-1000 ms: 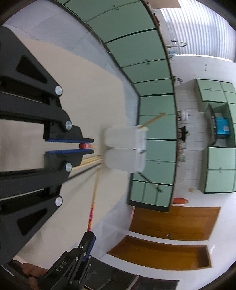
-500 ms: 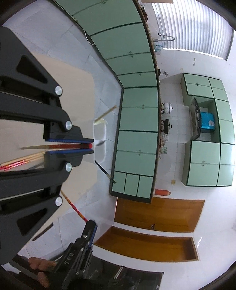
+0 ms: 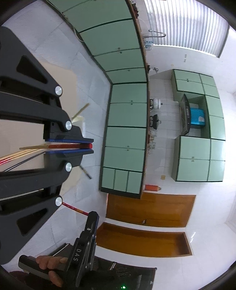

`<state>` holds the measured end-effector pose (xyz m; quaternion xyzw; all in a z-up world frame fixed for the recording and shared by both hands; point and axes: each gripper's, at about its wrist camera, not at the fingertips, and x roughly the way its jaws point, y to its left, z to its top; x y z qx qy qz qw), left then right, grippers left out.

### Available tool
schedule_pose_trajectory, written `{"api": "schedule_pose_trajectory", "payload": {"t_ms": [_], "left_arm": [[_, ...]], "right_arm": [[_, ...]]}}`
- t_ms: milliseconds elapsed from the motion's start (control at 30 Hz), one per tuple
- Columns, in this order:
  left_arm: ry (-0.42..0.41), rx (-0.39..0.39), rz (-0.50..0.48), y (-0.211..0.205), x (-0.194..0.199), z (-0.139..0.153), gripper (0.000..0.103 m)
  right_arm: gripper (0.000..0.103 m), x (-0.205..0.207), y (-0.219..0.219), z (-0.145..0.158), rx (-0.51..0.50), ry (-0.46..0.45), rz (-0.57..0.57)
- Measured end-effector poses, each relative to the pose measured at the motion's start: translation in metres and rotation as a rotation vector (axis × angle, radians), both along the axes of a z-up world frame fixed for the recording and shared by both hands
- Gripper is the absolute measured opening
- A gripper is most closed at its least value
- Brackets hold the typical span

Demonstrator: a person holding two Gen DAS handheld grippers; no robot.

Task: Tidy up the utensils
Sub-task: 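Carry the red chopsticks to the white holder with both tools and lower them in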

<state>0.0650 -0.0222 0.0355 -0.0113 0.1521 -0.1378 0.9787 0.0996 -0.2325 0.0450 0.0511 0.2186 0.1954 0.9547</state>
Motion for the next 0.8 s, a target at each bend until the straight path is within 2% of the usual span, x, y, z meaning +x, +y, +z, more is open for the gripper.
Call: {"api": "schedule_pose_trajectory", "payload": {"t_ms": [200, 333, 500, 667, 800], "left_arm": [[-0.074, 0.002, 0.017, 0.0, 0.027, 0.03, 0.005], [-0.128, -0.008, 0.03, -0.002, 0.054, 0.056, 0.005], [-0.196, -0.002, 0.052, -0.01, 0.093, 0.077, 0.005], [-0.17, 0.012, 0.068, -0.019, 0.134, 0.064, 0.005], [-0.099, 0.039, 0.083, -0.024, 0.163, 0.035, 0.005]], "right_arm": [[0.005, 0.029, 0.004, 0.035, 0.025, -0.066, 0.017], [0.005, 0.054, 0.005, 0.063, 0.04, -0.126, 0.005], [0.005, 0.09, 0.007, 0.081, 0.035, -0.181, -0.04], [0.005, 0.127, 0.013, 0.067, 0.009, -0.193, -0.079], [0.005, 0.148, 0.018, 0.041, 0.002, -0.156, -0.091]]}}
